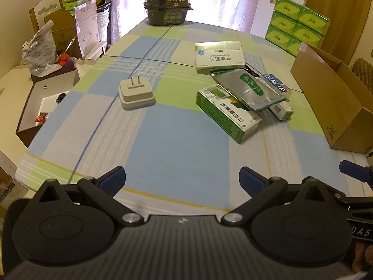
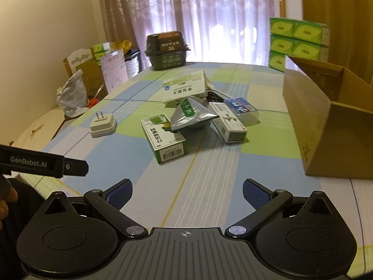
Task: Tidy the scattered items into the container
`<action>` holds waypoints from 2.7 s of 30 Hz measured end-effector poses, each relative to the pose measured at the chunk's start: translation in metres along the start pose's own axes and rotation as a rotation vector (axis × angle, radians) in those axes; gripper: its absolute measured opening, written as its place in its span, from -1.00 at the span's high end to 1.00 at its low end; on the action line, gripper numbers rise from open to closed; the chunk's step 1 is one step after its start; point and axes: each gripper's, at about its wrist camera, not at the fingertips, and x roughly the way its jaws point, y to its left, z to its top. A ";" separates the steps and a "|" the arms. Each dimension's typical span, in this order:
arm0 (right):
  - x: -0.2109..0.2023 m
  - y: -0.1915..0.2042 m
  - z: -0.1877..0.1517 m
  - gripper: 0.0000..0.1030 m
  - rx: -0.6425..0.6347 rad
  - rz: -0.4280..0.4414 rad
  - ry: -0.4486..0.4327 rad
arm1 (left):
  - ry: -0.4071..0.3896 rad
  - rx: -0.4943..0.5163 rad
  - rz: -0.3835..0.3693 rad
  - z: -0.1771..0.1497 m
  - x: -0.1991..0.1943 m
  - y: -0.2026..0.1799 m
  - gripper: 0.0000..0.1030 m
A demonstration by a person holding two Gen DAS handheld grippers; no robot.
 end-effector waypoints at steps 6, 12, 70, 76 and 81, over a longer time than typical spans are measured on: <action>0.027 0.003 0.013 -1.00 -0.062 0.060 0.008 | -0.002 0.003 0.016 0.015 0.014 0.017 -0.98; 0.067 0.006 0.026 -1.00 -0.127 0.100 0.048 | -0.001 0.018 0.033 0.033 0.036 0.033 -0.98; 0.118 -0.004 0.022 -0.14 -0.094 0.084 0.108 | 0.089 0.201 -0.060 0.078 0.124 0.029 -0.20; 0.094 -0.019 0.005 -0.14 -0.079 0.031 0.137 | 0.100 0.340 -0.154 0.047 0.100 -0.012 -0.19; 0.085 -0.023 -0.005 -0.15 -0.097 0.025 0.128 | 0.115 0.351 -0.122 0.033 0.105 -0.021 -0.28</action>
